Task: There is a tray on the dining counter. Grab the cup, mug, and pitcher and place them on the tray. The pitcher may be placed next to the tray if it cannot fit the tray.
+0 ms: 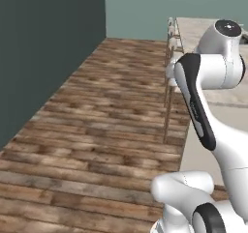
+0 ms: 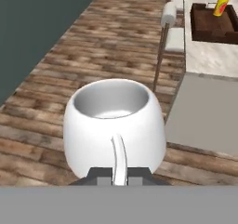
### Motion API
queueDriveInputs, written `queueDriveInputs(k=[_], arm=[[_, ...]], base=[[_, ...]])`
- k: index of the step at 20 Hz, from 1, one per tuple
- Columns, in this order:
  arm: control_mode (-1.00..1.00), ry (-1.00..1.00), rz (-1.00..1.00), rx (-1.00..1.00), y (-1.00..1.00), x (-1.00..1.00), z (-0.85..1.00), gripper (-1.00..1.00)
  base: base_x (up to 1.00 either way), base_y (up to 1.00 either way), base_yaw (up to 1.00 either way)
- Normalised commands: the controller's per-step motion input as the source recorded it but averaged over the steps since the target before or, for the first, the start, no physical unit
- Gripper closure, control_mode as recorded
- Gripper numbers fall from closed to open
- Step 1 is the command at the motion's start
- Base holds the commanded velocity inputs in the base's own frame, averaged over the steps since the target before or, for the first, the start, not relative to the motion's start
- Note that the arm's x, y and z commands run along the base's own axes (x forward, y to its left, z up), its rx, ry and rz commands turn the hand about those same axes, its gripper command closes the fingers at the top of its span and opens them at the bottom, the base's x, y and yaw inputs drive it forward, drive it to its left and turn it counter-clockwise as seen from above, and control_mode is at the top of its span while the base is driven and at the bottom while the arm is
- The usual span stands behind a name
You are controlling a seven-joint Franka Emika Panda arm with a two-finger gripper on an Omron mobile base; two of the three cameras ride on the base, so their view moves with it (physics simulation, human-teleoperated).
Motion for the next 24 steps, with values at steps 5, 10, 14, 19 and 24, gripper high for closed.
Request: queueDriveInputs(k=[5,10,14,19,24], arm=[[1.00,0.00,0.00,0.00,0.00,0.00,0.00,1.00],[1.00,0.00,0.00,0.00,0.00,0.00,0.00,1.00],[1.00,0.00,0.00,0.00,0.00,0.00,0.00,1.00],[1.00,0.00,0.00,0.00,0.00,0.00,0.00,1.00],[1.00,0.00,0.00,0.00,0.00,0.00,0.00,1.00]], base=[[0.53,0.97,-0.61],[0.70,1.00,-0.58],[0.69,1.00,-0.54],[0.69,1.00,-0.53],[0.67,0.98,-0.52]])
